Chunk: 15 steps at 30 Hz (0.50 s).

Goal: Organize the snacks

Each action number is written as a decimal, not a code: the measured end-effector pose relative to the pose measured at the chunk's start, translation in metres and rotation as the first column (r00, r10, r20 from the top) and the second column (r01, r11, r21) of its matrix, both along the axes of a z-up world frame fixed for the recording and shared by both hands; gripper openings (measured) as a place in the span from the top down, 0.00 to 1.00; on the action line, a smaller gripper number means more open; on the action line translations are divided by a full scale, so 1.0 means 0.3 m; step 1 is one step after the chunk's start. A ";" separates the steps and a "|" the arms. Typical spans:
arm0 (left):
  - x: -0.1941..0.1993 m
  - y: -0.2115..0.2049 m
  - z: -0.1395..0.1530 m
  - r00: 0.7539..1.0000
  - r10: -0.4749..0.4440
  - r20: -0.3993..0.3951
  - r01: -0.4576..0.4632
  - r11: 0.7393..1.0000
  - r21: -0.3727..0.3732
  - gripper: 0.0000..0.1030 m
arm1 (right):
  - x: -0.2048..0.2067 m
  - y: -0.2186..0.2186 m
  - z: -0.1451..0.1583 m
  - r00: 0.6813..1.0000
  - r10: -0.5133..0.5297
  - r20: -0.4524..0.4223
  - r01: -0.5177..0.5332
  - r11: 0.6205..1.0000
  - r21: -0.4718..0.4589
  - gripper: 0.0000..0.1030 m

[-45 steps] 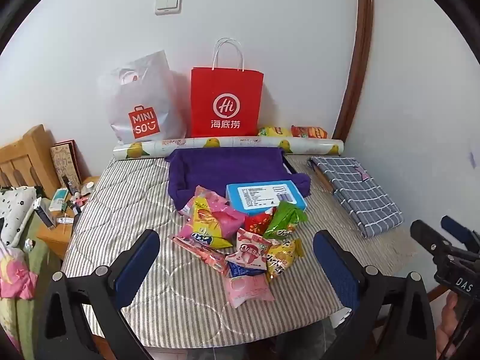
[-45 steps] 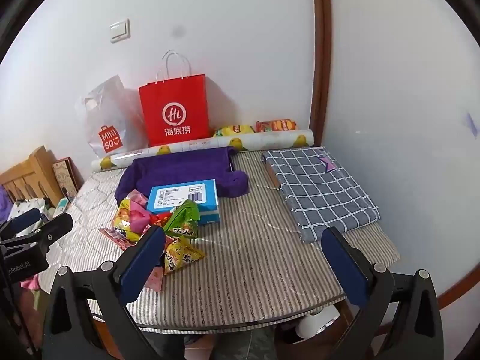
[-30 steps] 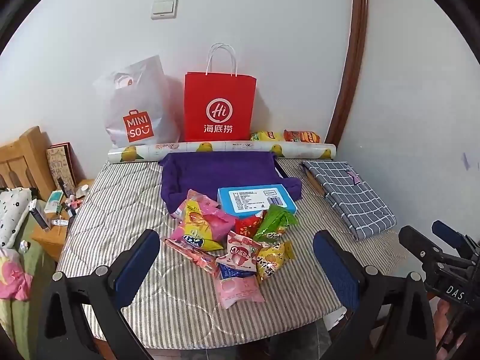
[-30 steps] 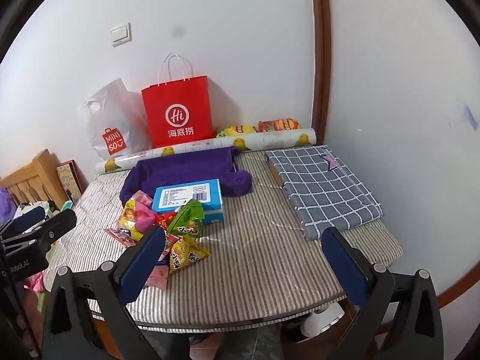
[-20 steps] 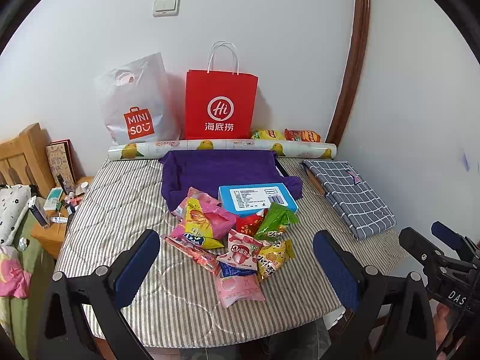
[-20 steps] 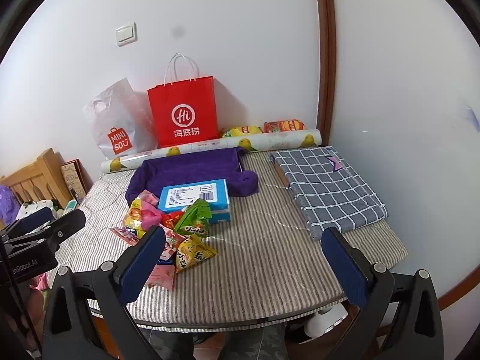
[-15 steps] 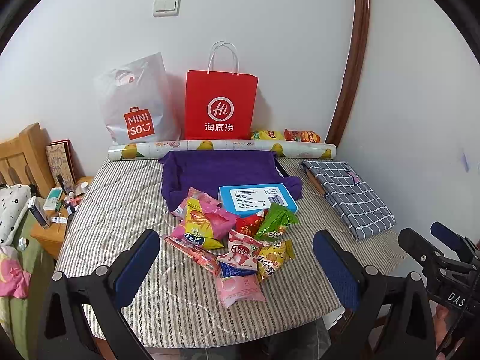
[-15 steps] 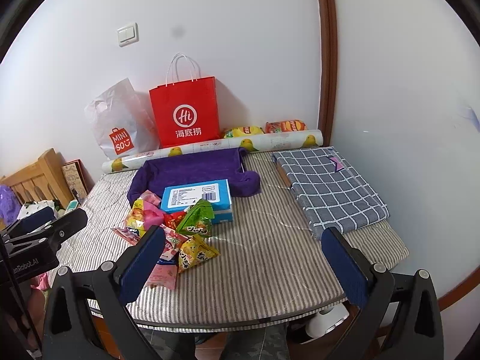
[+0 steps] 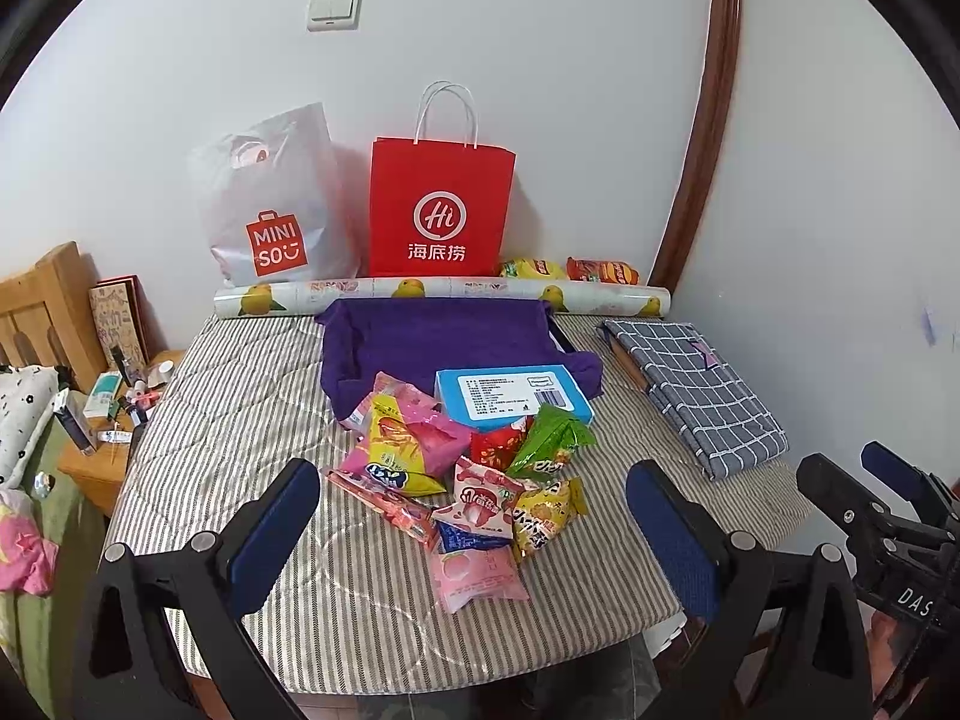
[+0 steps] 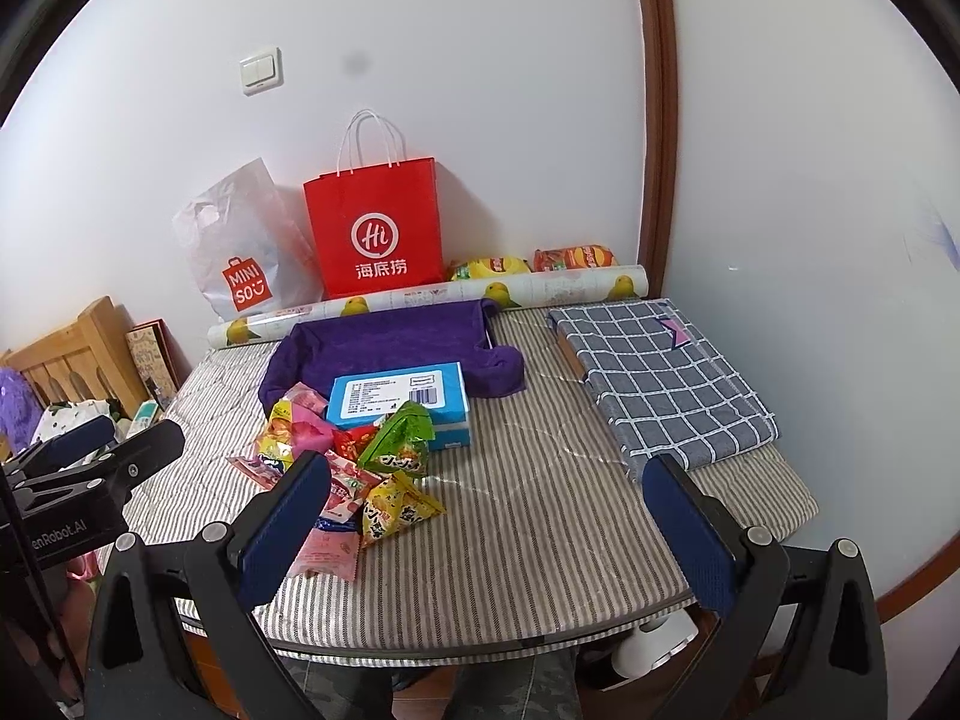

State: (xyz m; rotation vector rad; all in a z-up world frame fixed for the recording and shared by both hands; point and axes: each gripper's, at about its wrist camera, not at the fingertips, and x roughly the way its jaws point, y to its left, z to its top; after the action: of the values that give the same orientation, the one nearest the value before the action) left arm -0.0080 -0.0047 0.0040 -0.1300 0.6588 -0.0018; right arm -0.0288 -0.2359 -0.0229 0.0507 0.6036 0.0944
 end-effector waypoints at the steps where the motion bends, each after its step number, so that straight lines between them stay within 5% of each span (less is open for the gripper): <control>1: -0.001 -0.001 0.000 1.000 0.000 0.000 0.000 1.000 0.001 0.00 | 0.001 -0.001 0.001 1.000 0.000 0.000 0.000 1.000 0.002 0.01; 15: -0.002 0.001 -0.001 1.000 0.000 0.001 0.000 1.000 0.000 0.00 | -0.001 0.003 0.005 1.000 0.000 0.001 0.000 1.000 0.003 0.01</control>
State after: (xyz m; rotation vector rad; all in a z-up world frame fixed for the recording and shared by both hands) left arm -0.0087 -0.0043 0.0037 -0.1305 0.6582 -0.0020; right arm -0.0293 -0.2349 -0.0214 0.0536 0.6030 0.0952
